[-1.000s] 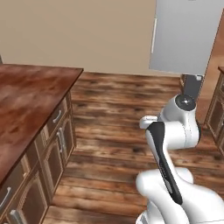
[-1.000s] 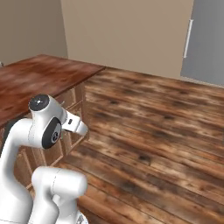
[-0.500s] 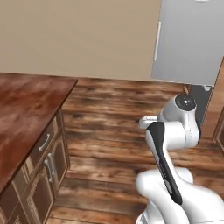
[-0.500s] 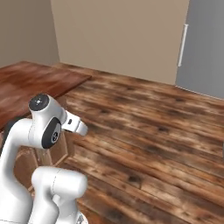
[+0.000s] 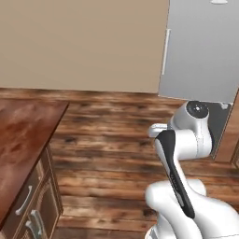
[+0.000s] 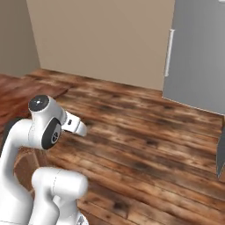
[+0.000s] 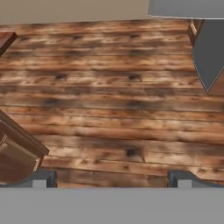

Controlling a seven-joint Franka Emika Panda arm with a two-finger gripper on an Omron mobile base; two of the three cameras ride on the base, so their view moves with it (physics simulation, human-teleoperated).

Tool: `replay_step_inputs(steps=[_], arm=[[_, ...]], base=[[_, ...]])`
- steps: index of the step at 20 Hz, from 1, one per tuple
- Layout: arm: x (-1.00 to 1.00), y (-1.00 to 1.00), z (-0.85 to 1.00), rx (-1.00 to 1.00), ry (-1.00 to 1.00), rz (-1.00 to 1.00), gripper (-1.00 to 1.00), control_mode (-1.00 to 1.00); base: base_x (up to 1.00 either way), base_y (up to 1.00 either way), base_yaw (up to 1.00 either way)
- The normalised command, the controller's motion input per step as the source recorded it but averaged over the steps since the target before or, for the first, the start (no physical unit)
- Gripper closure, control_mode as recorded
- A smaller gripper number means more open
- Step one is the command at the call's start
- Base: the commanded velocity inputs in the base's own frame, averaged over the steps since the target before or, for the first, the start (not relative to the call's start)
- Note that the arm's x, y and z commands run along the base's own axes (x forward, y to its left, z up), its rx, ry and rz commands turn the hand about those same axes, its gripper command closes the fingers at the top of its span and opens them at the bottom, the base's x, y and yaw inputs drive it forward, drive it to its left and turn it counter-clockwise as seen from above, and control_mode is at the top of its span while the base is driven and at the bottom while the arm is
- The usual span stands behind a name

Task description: Take a sugar cube from the saucer and place it inside the coffee. Then, grab milk from the fridge and place it next to the coffee on the counter to sweeten the coffee.

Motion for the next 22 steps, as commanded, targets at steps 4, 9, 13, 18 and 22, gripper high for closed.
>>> replay_step_inputs(steps=[4,9,13,18,22], arm=[[0.0,0.0,0.0,0.0,0.0,0.0,-1.0,1.0],[0.0,0.0,0.0,0.0,0.0,0.0,-1.0,1.0],[0.0,0.0,0.0,0.0,0.0,0.0,-1.0,1.0],[0.0,0.0,0.0,0.0,0.0,0.0,-1.0,1.0],[0.0,0.0,0.0,0.0,0.0,0.0,-1.0,1.0]], base=[[1.0,0.38,-0.21],[1.0,0.54,-0.16],[1.0,0.38,-0.17],[1.0,0.19,-0.21],[1.0,0.07,-0.22]])
